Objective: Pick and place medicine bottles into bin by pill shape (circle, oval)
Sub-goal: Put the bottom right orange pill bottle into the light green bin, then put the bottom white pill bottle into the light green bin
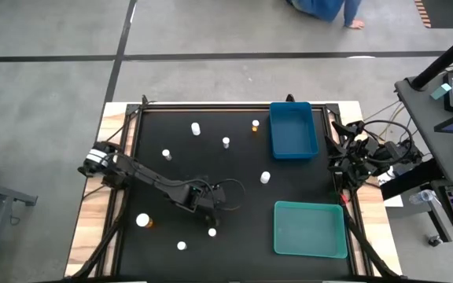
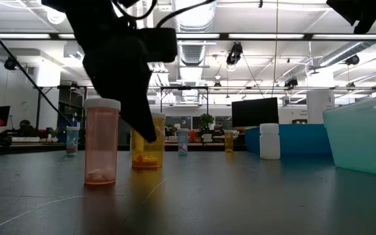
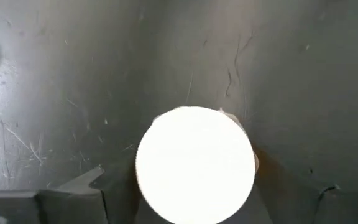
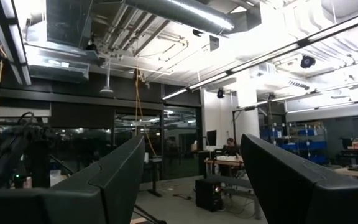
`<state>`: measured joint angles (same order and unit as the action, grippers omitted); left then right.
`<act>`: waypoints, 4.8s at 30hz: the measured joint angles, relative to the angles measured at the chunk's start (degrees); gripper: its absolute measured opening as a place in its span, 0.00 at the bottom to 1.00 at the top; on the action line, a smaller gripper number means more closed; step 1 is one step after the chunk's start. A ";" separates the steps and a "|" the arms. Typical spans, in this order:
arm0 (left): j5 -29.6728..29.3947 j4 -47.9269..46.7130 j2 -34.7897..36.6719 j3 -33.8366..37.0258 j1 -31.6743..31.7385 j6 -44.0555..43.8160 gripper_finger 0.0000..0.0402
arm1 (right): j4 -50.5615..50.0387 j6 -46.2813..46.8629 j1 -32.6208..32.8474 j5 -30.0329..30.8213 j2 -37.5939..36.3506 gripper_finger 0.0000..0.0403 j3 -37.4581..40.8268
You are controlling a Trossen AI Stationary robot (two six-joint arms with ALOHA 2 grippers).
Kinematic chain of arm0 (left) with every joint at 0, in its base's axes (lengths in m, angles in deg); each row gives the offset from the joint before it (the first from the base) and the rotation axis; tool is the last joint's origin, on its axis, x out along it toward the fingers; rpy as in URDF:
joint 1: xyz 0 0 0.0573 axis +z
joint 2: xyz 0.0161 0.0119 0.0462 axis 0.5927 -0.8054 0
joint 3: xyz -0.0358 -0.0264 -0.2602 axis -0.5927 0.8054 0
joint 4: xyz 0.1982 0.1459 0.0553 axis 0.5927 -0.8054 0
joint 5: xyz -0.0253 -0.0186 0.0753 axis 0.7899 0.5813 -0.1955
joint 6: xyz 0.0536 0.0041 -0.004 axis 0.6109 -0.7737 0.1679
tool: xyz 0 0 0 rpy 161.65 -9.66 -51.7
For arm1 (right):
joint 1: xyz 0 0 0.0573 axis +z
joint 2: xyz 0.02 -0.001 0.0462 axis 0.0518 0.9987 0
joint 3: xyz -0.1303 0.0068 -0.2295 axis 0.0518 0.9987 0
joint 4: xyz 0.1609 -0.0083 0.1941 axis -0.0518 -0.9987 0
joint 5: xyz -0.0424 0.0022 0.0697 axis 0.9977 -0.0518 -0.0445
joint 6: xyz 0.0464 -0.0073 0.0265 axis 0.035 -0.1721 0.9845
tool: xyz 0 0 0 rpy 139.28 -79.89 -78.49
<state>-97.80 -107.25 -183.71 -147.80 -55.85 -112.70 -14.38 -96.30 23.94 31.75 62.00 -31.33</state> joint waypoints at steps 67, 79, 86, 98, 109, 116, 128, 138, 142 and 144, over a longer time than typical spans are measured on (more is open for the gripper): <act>3.45 11.57 -17.18 -46.40 4.99 24.58 0.43 | -40.35 27.85 0.15 -20.59 0.13 0.64 -18.25; 5.54 4.26 -28.82 -57.77 5.37 24.39 0.43 | -40.36 28.25 0.13 -20.57 0.13 0.64 -18.27; 8.49 5.12 -32.69 -57.75 5.13 23.42 0.43 | -40.57 28.18 0.13 -20.55 0.13 0.64 -18.25; 11.68 7.59 -35.65 -57.53 5.43 17.26 0.44 | -40.70 28.11 0.13 -20.52 0.13 0.64 -18.10; 11.83 9.04 -35.70 -56.13 6.01 16.24 0.48 | -40.71 27.78 0.11 -20.50 0.13 0.64 -17.99; 14.13 8.97 -35.70 -56.07 6.39 14.96 0.49 | -40.75 27.78 0.11 -20.50 0.13 0.64 -17.98; 14.39 8.96 -35.70 -56.06 6.79 15.41 0.62 | -40.90 27.65 0.11 -20.48 0.13 0.64 -17.84; 14.39 8.42 -35.68 -56.06 6.93 16.69 0.63 | -40.95 27.63 0.11 -20.50 0.13 0.64 -17.84; 14.39 8.08 -35.16 -56.04 6.90 18.39 0.63 | -40.96 27.63 0.11 -20.50 0.13 0.64 -17.84; 14.35 7.23 -33.95 -56.04 6.77 20.19 0.63 | -40.96 27.72 0.11 -20.50 0.13 0.64 -17.84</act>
<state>-83.45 -100.02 -217.66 -203.83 -49.08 -92.51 -55.34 -68.58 24.05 11.26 62.13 -49.16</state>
